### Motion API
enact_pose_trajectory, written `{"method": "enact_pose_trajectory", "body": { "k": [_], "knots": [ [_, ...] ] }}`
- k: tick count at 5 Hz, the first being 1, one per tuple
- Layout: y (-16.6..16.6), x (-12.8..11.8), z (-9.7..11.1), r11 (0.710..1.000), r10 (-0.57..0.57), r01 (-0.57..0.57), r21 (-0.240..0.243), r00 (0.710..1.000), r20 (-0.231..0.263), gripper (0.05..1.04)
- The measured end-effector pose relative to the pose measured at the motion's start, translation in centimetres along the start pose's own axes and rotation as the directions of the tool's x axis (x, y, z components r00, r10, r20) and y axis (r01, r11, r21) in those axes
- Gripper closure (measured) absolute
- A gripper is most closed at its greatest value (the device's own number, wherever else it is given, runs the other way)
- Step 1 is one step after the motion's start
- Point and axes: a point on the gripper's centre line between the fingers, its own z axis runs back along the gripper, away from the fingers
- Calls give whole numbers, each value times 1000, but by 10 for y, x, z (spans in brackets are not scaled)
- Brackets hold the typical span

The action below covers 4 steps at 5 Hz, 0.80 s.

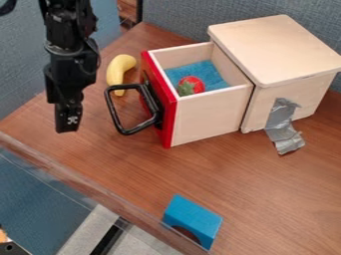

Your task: Closed the drawer

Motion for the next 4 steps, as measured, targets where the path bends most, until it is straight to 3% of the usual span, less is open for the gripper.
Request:
{"method": "enact_pose_trajectory", "body": {
  "k": [3, 4],
  "knots": [
    [1, 12, -15, 996, 30, -23, -89, 997, 74, 84],
    [3, 18, -15, 996, 28, -20, -87, 995, 91, 84]
  ]
}}
